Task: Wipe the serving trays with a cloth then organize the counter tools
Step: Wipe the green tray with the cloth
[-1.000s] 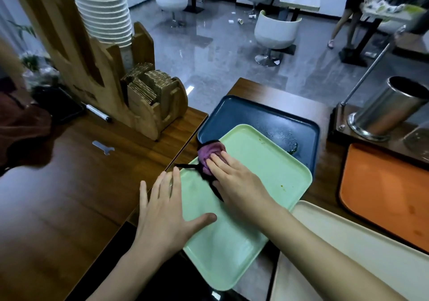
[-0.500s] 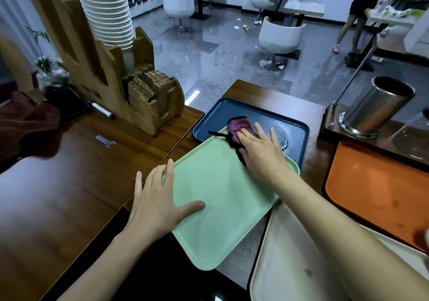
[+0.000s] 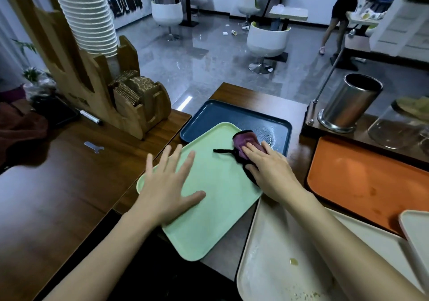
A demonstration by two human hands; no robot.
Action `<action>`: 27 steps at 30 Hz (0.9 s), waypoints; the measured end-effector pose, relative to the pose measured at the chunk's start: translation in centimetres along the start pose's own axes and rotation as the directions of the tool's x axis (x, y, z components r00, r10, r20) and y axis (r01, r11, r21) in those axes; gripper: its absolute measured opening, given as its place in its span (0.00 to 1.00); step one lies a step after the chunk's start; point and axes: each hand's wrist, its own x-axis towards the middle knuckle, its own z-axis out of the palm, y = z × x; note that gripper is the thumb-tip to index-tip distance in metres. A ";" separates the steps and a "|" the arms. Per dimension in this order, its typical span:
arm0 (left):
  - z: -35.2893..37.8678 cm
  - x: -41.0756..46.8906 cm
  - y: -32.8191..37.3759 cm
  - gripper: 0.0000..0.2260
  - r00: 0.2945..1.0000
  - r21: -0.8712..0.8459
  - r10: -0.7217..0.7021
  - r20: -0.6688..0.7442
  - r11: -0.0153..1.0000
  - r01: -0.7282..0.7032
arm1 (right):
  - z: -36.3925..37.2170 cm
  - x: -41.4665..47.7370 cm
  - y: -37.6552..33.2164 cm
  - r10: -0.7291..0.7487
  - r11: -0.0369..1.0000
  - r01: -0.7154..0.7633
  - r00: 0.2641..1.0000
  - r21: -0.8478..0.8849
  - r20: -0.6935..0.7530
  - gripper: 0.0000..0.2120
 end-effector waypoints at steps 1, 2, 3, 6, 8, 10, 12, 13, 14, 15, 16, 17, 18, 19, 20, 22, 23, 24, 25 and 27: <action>0.2 0.7 0.9 0.45 0.999 0.009 0.049 0.001 0.999 -0.050 | 0.0 0.0 -0.1 0.008 1.000 -0.008 1.000 -0.002 0.004 0.26; 0.6 1.2 1.8 0.43 0.997 0.006 0.072 0.012 0.997 -0.072 | 0.1 -0.1 -0.1 0.021 1.000 -0.021 1.000 -0.003 0.006 0.26; 1.0 1.5 2.3 0.42 0.997 -0.002 0.074 0.018 0.997 -0.074 | 0.1 -0.2 -0.3 0.027 1.000 -0.027 1.000 -0.011 -0.002 0.26; 2.0 1.5 2.3 0.38 0.998 -0.030 0.065 -0.025 0.997 -0.066 | 0.4 -0.8 -1.4 -0.068 0.997 0.066 0.997 -0.046 -0.044 0.26; 2.2 1.4 2.0 0.34 0.996 -0.022 0.074 -0.047 0.997 -0.075 | 1.3 -1.7 -2.4 -0.206 0.976 0.199 0.975 -0.083 -0.078 0.28; 2.4 1.4 2.0 0.32 0.995 -0.019 0.077 -0.058 0.997 -0.078 | 2.3 -2.2 -2.9 -0.302 0.947 0.287 0.947 -0.142 -0.104 0.29; 2.4 1.4 2.2 0.32 0.995 -0.030 0.073 -0.062 0.997 -0.075 | 2.6 -2.1 -2.8 -0.309 0.946 0.292 0.943 -0.141 -0.121 0.29; 2.4 1.4 2.2 0.33 0.996 -0.030 0.073 -0.059 0.997 -0.075 | 2.6 -1.8 -2.7 -0.305 0.946 0.285 0.944 -0.154 -0.126 0.29; 2.4 1.3 2.2 0.33 0.996 -0.025 0.075 -0.056 0.997 -0.076 | 2.5 -1.5 -2.5 -0.295 0.946 0.271 0.948 -0.179 -0.122 0.29; 2.4 1.3 2.1 0.33 0.996 -0.017 0.077 -0.052 0.997 -0.078 | 2.3 -1.1 -2.4 -0.274 0.948 0.249 0.955 -0.200 -0.111 0.29; 2.5 1.3 2.0 0.34 0.996 -0.011 0.082 -0.047 0.997 -0.082 | 1.8 -0.4 -2.3 -0.243 0.954 0.220 0.965 -0.203 -0.100 0.29; 2.5 1.3 2.0 0.34 0.995 -0.005 0.086 -0.042 0.996 -0.086 | 1.3 0.2 -2.2 -0.190 0.968 0.174 0.979 -0.183 -0.070 0.28; 2.6 1.4 2.0 0.34 0.996 0.001 0.087 -0.038 0.996 -0.087 | 0.9 0.9 -2.1 -0.123 0.980 0.116 0.992 -0.164 -0.036 0.28; 2.6 1.4 2.0 0.34 0.996 0.009 0.084 -0.036 0.996 -0.084 | 0.6 1.5 -2.0 -0.072 0.985 0.068 0.997 -0.156 -0.020 0.27; 2.6 1.4 2.0 0.34 0.996 0.016 0.080 -0.033 0.997 -0.080 | 0.4 1.8 -1.9 -0.041 0.988 0.037 0.999 -0.151 -0.023 0.26; 2.6 1.5 2.1 0.33 0.997 0.021 0.070 -0.029 0.997 -0.070 | 0.2 1.8 -1.5 -0.012 0.989 0.007 0.999 -0.146 -0.033 0.25; 2.6 1.5 2.1 0.33 0.997 0.016 0.066 -0.028 0.998 -0.066 | 0.2 1.6 -1.2 -0.004 0.990 0.000 1.000 -0.145 -0.028 0.25; 2.6 1.5 2.1 0.33 0.998 0.011 0.065 -0.028 0.998 -0.064 | 0.1 1.1 -0.8 0.001 0.990 -0.004 1.000 -0.139 -0.019 0.25; 2.7 1.5 2.1 0.32 0.998 0.008 0.063 -0.027 0.998 -0.063 | 0.1 0.6 -0.3 0.000 0.992 -0.001 1.000 -0.129 -0.010 0.25; 2.8 1.5 2.0 0.31 0.997 -0.003 0.064 -0.037 0.998 -0.064 | 0.1 -0.4 0.8 -0.039 0.993 0.037 0.999 -0.111 -0.018 0.24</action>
